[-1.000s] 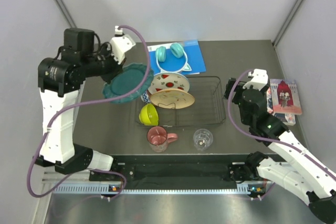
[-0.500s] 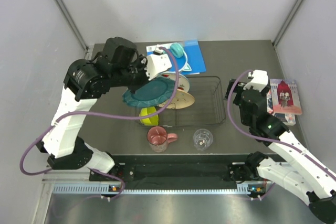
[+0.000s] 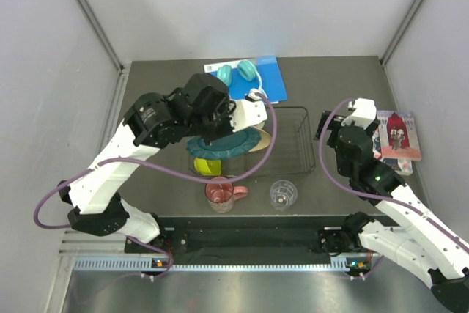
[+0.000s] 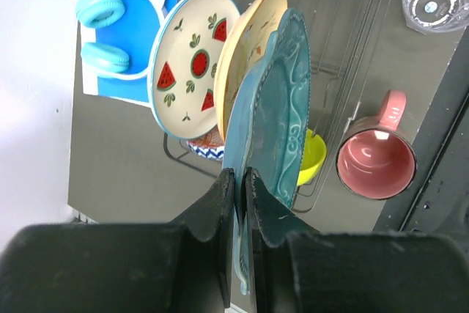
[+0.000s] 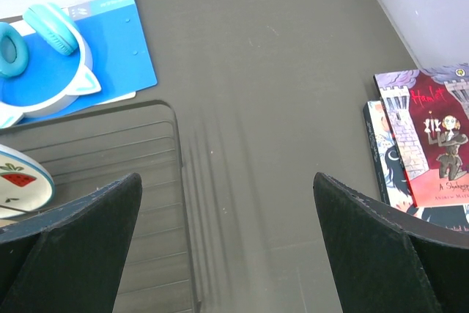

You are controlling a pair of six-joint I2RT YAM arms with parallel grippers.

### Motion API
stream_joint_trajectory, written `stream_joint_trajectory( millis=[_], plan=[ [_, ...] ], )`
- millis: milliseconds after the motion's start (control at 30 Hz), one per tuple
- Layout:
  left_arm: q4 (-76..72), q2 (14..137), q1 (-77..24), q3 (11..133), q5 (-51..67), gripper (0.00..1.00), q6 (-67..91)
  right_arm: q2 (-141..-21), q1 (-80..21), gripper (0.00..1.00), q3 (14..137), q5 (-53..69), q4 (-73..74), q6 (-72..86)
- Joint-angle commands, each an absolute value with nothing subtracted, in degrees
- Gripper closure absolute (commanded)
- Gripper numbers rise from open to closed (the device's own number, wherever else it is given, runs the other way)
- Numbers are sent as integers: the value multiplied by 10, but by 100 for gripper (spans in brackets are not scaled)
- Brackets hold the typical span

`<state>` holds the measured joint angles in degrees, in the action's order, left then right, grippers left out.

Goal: Load the mixed dishes into the dish rack

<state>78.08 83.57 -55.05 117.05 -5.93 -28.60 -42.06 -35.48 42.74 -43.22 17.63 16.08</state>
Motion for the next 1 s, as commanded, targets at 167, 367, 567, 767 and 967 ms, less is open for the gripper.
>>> stream_joint_trajectory(
  millis=[167, 367, 567, 767, 967],
  plan=[
    [595, 785, -591, 1041, -119, 100, -359, -404, -349, 0, 429, -443, 170, 161],
    [538, 767, -593, 958, -127, 100, -408, -402, -349, 0, 422, -444, 165, 158],
    [508, 772, -594, 942, -125, 100, -427, -404, -349, 0, 415, -440, 159, 157],
    [495, 784, -596, 961, -128, 100, -440, -407, -349, 0, 412, -436, 155, 157],
    [470, 778, -597, 937, -134, 100, -458, -405, -349, 0, 411, -431, 155, 157]
  ],
)
